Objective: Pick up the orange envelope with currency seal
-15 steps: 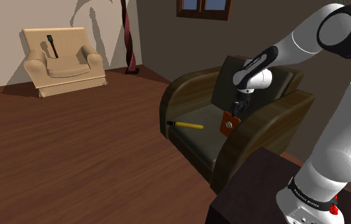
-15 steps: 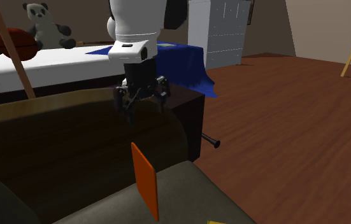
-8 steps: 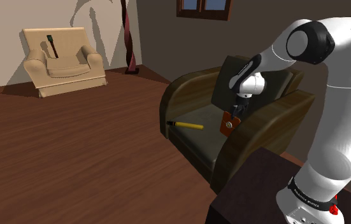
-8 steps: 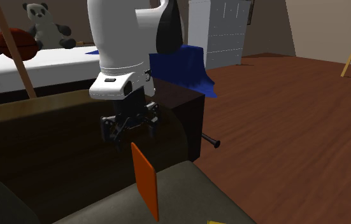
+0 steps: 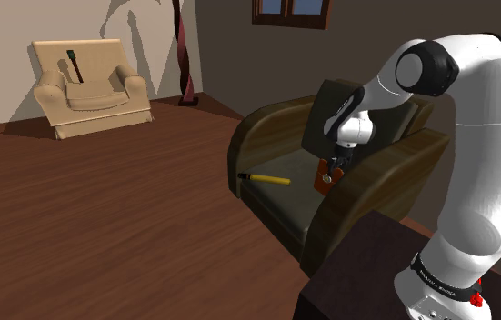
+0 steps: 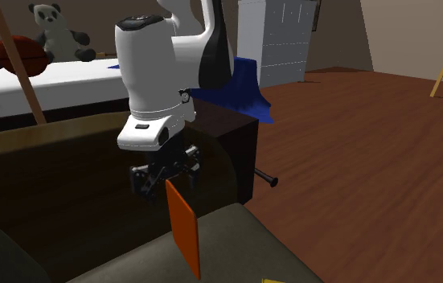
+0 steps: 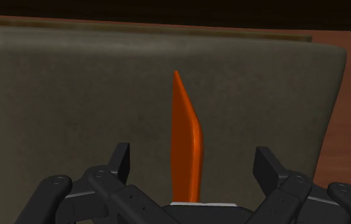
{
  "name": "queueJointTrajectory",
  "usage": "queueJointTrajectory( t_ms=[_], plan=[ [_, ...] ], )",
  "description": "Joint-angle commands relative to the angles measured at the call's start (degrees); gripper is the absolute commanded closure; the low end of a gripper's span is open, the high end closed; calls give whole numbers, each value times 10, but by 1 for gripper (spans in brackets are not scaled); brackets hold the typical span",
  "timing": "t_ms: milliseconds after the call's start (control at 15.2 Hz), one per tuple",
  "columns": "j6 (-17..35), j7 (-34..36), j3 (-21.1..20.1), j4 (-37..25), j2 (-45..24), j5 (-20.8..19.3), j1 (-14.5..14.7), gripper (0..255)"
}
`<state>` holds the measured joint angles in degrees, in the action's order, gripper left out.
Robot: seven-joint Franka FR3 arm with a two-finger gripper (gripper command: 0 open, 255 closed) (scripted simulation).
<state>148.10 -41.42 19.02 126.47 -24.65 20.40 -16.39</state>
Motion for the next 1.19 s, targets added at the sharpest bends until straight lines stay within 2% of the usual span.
queueJointTrajectory(
  t_ms=[0, 594, 1122],
  plan=[
    [2, -1, -1, 0, -2, 1, -1, 255],
    [2, -1, -1, 0, -2, 2, -1, 255],
    [-44, 27, 24, 5, 53, -37, 18, 255]
  ],
)
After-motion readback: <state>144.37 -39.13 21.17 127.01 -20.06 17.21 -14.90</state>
